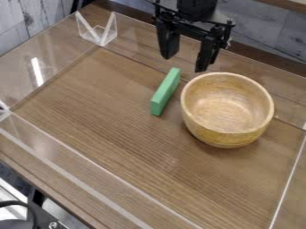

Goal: Put green stick into wooden bowl

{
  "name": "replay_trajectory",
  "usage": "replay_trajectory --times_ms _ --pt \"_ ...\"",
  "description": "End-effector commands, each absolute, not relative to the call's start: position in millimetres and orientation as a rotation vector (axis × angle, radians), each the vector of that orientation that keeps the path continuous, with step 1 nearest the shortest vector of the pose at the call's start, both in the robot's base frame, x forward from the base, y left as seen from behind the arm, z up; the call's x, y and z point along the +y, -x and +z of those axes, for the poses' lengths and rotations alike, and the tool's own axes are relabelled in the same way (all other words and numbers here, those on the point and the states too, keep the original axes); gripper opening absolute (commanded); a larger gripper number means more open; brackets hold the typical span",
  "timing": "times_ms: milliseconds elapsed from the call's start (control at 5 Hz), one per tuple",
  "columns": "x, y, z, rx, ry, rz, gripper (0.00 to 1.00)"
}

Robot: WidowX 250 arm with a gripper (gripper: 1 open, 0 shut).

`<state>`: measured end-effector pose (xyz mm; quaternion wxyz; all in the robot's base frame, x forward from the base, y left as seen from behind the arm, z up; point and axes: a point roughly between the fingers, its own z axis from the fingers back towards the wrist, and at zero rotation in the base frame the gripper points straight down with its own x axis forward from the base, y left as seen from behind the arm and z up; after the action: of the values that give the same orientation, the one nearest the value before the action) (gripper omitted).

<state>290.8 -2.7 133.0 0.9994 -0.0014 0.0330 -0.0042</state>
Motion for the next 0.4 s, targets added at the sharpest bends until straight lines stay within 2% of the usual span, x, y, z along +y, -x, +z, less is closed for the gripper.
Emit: replay_trajectory --times_ms 0,200 --pt "6 -291 123.4 0.068 -0.002 -0.002 1.0" --pt "20 -291 112.7 0.061 -0.013 0.009 1.0"
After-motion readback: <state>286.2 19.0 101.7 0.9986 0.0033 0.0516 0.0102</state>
